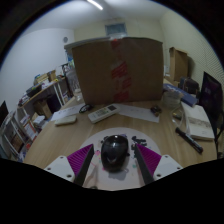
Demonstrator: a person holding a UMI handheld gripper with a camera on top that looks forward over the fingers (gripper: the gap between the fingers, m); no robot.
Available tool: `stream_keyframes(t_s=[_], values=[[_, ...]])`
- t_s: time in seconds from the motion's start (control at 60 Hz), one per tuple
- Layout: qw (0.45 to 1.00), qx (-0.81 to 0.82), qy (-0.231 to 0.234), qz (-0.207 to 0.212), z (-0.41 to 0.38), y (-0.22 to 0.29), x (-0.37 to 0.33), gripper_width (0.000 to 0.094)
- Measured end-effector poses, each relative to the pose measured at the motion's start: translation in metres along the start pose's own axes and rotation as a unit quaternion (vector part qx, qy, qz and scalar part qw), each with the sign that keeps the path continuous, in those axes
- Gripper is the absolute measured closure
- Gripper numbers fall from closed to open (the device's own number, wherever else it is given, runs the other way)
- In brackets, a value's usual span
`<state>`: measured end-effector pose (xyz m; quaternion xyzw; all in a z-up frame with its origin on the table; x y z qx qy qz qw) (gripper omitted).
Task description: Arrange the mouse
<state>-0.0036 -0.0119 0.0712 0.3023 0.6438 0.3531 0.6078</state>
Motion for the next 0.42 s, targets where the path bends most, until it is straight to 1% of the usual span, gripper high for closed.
stream_keyframes(t_s=[0.2, 0.417], values=[[0.999, 0.006, -0.013, 0.044, 0.049, -0.02, -0.083, 0.0105], [0.998, 0.018, -0.032, 0.048, 0.097, -0.066, -0.141, 0.0098]])
Point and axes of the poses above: the point between the fingertips, and its own axes, seen from behind it with the camera up: z to the right, y up, x forward, the way the camera looks, the point moved 10 cm from there along -x, backward, against the way the camera looks, and after that the axes turned 12 degrees about -y, right-handed, at the moved point
